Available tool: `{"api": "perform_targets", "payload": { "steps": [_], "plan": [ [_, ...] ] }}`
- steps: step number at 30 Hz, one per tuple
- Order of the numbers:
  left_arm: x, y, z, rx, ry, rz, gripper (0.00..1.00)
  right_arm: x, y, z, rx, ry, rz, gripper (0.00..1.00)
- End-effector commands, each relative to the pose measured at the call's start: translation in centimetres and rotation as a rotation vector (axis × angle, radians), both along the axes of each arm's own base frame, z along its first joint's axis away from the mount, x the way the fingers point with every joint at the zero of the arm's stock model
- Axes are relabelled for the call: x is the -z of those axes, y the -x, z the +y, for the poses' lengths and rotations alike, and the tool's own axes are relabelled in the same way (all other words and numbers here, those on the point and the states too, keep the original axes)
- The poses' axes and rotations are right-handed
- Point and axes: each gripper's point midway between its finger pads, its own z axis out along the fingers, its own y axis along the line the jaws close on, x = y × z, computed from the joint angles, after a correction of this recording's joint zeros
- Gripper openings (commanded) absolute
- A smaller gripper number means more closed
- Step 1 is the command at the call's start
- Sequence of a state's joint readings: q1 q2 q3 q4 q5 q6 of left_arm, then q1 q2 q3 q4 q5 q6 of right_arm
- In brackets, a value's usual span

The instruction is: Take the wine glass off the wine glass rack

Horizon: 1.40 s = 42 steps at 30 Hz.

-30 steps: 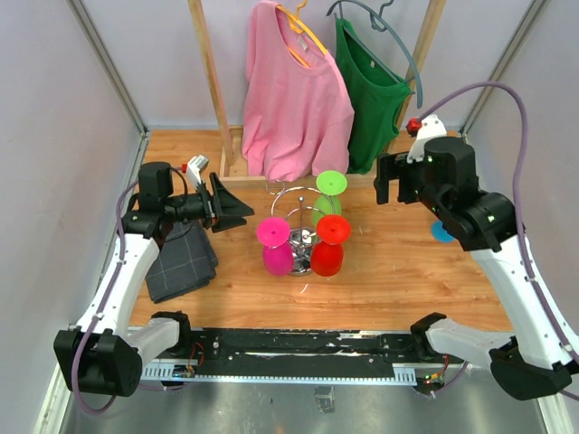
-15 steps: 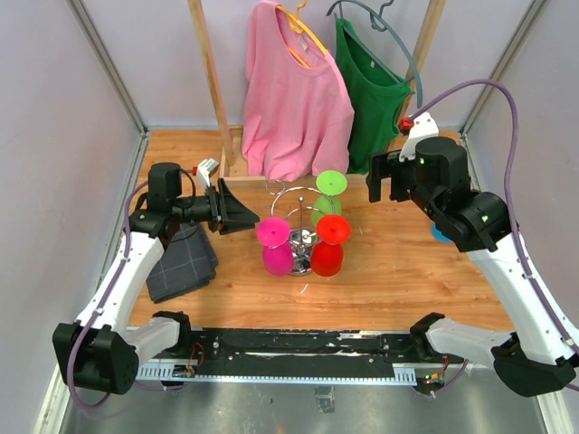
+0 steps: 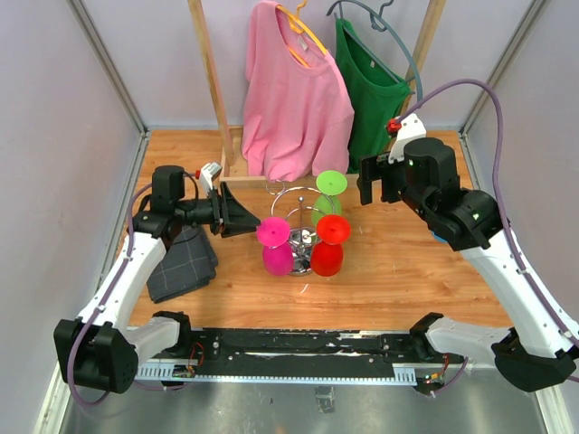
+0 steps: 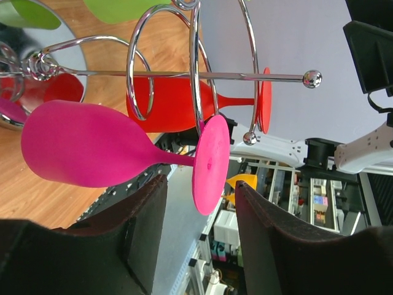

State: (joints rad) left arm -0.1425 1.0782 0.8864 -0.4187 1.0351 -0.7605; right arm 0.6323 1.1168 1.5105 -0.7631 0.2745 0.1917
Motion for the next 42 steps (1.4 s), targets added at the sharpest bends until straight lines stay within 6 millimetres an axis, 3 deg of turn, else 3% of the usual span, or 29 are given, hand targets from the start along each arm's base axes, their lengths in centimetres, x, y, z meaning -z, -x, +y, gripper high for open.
{"api": "perform_targets", "payload": {
  "steps": [1,10,24,31,42],
  "plan": [
    [-0.1,0.6,-0.4,0.038,0.022,0.003,0.51,-1.6,0.2,0.1,0.01,-0.032,-0.043,0.99],
    [-0.2,0.9,-0.7,0.063,0.032,0.014,0.46,-1.4,0.4,0.0,0.01,-0.031,-0.044,0.98],
    [-0.1,1.5,-1.0,0.092,0.045,0.035,0.27,-1.2,0.7,-0.5,0.024,-0.026,-0.046,0.98],
    [-0.2,1.7,-1.1,0.102,0.054,0.045,0.01,-1.0,0.7,-0.5,0.023,-0.024,-0.045,0.99],
    [-1.4,2.2,-1.2,0.128,0.082,0.038,0.0,-1.0,0.8,-0.6,0.021,-0.019,-0.046,0.98]
  ]
}}
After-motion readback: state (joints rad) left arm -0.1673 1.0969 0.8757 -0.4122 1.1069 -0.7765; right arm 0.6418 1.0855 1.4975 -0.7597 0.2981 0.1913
